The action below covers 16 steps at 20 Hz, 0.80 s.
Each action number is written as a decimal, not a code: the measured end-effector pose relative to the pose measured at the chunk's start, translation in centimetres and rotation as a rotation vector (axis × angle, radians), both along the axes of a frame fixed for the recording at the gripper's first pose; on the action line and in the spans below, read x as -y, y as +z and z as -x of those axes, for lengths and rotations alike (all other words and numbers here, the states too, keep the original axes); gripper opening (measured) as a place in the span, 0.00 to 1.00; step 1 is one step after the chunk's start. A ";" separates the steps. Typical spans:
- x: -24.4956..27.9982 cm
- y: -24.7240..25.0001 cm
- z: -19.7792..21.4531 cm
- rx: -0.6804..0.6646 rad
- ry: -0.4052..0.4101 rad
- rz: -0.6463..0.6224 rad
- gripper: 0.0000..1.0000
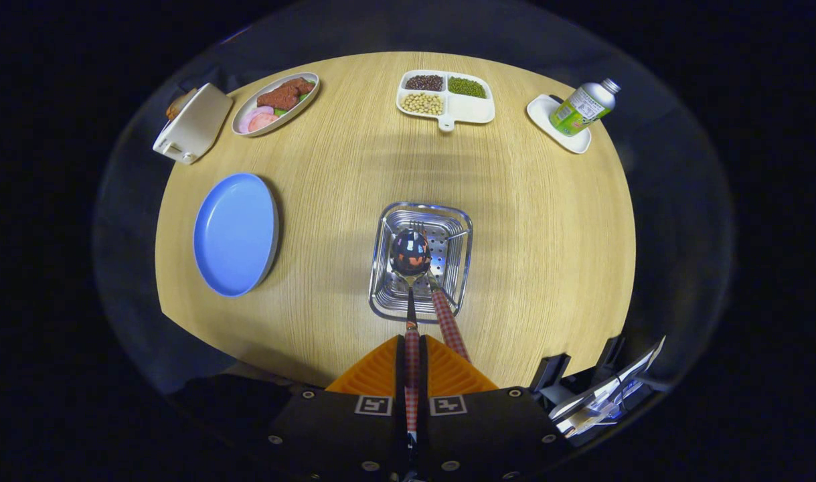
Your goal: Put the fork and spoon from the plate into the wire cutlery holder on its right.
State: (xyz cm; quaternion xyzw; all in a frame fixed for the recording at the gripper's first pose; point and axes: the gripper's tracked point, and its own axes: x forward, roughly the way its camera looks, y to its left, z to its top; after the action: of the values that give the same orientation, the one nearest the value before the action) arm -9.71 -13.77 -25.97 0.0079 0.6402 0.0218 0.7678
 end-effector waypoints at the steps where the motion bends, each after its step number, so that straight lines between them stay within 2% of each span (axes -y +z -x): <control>1: -0.2 -0.2 -0.3 -0.014 -0.012 -0.019 0.06; 10: -0.9 0.3 -2.0 -0.041 -0.104 -0.122 0.12; 14: -1.5 1.8 -3.3 0.034 -0.182 -0.197 0.11; 16: -1.3 3.2 -4.5 0.123 -0.210 -0.208 0.15</control>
State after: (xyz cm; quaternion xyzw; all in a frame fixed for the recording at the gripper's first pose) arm -5.20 -12.48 -22.75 0.1530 0.5819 0.0080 0.7987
